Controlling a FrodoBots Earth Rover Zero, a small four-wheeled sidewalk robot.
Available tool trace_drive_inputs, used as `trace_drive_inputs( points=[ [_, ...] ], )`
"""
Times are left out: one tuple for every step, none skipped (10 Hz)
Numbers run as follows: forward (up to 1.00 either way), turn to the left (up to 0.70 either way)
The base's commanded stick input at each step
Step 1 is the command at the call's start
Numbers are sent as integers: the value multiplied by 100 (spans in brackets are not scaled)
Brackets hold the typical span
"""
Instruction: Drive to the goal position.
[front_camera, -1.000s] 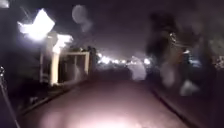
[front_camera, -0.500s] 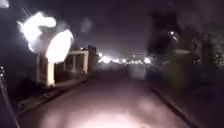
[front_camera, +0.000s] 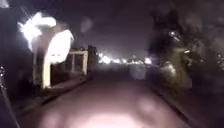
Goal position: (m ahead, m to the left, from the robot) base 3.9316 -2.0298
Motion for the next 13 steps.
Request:
trace_drive_inputs(
  points=[
    [50, 0],
    [50, 0],
    [50, 0],
    [50, 0],
    [50, 9],
    [50, -40],
    [50, -40],
    [50, -7],
    [50, 0],
    [50, 0],
    [50, 0],
    [50, 0],
    [50, 0]
  ],
)
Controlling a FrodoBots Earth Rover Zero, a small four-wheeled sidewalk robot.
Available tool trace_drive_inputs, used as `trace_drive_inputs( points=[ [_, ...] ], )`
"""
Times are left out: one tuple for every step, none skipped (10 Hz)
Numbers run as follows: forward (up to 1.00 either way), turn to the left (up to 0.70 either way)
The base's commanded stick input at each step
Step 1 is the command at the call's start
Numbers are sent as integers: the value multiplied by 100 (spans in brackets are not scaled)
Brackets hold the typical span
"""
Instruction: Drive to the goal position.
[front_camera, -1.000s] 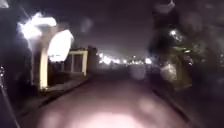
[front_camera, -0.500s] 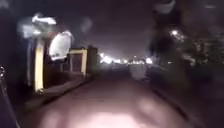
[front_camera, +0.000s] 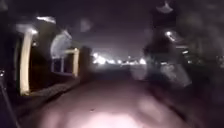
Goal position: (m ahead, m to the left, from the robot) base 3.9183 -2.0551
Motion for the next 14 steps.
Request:
trace_drive_inputs(
  points=[
    [50, 0],
    [50, 0],
    [50, 0],
    [50, 0],
    [50, 0],
    [50, 0],
    [50, 0],
    [50, 0],
    [50, 0],
    [50, 0],
    [50, 0],
    [50, 0],
    [50, 0],
    [50, 3]
  ],
)
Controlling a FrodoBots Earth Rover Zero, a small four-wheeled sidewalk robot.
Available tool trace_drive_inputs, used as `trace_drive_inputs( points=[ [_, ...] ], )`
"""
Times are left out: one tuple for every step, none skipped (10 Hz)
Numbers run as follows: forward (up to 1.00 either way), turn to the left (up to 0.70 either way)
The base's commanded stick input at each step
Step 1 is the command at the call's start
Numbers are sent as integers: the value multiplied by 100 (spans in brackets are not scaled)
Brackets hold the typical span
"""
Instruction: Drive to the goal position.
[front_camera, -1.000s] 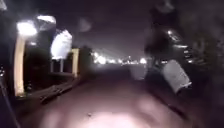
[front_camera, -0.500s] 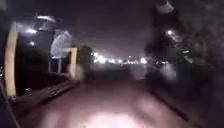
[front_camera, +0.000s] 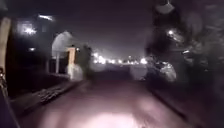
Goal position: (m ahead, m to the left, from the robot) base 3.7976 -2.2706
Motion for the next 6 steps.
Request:
trace_drive_inputs(
  points=[
    [50, 6],
    [50, 0],
    [50, 0],
    [50, 0],
    [50, 0],
    [50, 0]
  ],
)
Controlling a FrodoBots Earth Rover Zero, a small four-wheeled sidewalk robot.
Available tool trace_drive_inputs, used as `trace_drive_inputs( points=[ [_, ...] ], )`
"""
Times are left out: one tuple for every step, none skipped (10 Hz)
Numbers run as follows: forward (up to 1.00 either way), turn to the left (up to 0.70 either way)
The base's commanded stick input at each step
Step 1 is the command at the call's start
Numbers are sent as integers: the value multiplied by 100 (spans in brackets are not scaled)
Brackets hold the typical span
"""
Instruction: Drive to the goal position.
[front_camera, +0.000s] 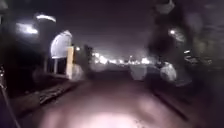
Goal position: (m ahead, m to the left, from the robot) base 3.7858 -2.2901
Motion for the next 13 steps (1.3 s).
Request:
trace_drive_inputs(
  points=[
    [50, 0],
    [50, 0],
    [50, 2],
    [50, 11],
    [50, 4],
    [50, 7],
    [50, 7],
    [50, 3],
    [50, 0],
    [50, 0],
    [50, 0],
    [50, 0],
    [50, 0]
  ],
)
